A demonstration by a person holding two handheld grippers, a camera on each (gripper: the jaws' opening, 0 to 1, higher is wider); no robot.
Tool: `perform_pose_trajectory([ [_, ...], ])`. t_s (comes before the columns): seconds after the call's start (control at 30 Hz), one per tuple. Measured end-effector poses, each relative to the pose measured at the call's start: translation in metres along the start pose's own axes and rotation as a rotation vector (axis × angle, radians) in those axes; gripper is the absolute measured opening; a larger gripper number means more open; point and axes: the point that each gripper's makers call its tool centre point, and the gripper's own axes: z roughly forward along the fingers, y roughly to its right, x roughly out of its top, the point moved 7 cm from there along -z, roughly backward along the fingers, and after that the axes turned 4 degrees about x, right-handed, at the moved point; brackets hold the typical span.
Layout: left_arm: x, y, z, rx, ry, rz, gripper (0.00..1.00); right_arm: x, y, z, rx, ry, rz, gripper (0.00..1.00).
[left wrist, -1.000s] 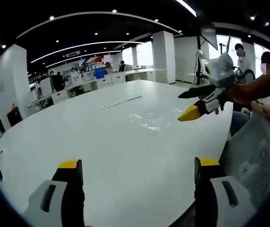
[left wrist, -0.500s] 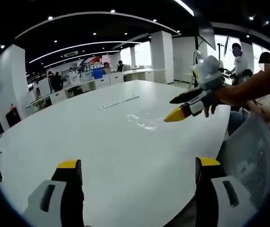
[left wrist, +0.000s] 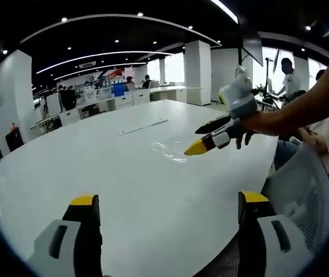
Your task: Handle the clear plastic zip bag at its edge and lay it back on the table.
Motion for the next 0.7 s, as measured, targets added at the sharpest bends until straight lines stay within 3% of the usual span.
perform_pose_trajectory([
  [0.23,0.002,0.005,-0.001,-0.017,0.007,-0.036,0.99,-0.002,-0.003,0.010,0.003,-0.028,0.000,0.63],
  [0.57,0.001,0.003,-0.001,-0.009,-0.005,-0.025,0.98,-0.002,-0.004,0.025,-0.003,-0.095,-0.044,0.55],
  [0.7,-0.001,0.001,0.000,-0.007,-0.008,-0.024,0.98,-0.004,-0.002,0.029,-0.005,-0.134,-0.063,0.42],
])
